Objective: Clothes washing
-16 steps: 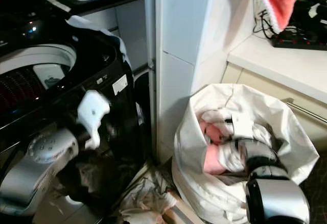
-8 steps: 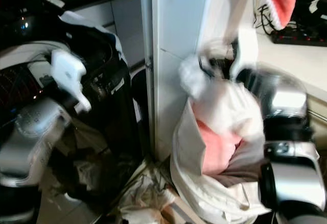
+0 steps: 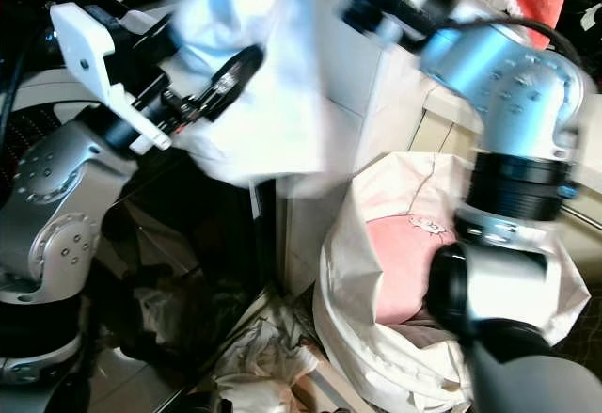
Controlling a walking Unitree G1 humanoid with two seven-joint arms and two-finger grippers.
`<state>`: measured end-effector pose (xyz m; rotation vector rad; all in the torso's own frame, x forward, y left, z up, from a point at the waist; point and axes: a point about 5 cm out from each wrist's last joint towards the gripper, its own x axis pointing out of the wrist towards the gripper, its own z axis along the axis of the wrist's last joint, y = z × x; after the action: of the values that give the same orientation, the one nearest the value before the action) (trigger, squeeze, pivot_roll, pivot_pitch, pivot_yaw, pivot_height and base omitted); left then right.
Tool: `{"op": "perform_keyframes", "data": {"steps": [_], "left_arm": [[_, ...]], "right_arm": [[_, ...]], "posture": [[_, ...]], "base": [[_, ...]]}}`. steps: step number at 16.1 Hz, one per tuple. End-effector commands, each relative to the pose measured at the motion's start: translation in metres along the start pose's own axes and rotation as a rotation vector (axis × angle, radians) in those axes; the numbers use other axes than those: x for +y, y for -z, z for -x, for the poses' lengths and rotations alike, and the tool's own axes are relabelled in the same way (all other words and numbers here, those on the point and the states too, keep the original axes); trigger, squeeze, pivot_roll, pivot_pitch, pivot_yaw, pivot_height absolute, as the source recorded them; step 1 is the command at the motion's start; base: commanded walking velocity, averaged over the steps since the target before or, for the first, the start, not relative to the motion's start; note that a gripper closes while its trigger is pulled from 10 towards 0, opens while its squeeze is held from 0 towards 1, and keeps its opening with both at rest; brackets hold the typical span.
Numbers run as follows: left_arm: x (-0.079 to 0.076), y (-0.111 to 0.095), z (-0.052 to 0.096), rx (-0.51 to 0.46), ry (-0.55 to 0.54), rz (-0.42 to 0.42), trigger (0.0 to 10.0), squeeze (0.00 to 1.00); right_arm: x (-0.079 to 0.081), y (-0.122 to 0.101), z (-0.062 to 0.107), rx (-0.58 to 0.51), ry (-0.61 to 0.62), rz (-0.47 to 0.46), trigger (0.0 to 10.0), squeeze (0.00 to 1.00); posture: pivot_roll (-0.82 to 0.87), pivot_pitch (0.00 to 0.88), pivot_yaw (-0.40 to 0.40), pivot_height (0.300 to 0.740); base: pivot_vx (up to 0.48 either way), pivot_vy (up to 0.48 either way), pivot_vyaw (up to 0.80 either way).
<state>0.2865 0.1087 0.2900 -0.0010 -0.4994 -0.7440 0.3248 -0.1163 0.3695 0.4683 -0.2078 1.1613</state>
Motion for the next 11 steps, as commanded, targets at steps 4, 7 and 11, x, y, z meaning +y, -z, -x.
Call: {"op": "perform_keyframes", "data": {"steps": [4, 7, 11], "left_arm": [[-0.004, 0.017, -0.003, 0.104, 0.019, -0.049, 10.0, 1.0], [0.009, 0.033, 0.001, 0.189, -0.108, -0.129, 10.0, 1.0], [0.008, 0.043, 0.005, 0.236, -0.118, -0.081, 0.0, 0.0]], "right_arm": [[0.01, 0.013, -0.017, 0.012, -0.031, -0.068, 0.0, 0.0], [0.016, 0.015, -0.02, 0.013, -0.054, -0.107, 0.0, 0.0], [0.018, 0.017, -0.019, 0.022, -0.047, -0.108, 0.0, 0.0]], "posture": [[0.11, 0.0, -0.041, 0.74], [0.1, 0.0, -0.041, 0.74], [0.09, 0.0, -0.037, 0.74]], "base": [[0.0, 0.0, 0.0], [0.0, 0.0, 0.0], [0.0, 0.0, 0.0]]}}
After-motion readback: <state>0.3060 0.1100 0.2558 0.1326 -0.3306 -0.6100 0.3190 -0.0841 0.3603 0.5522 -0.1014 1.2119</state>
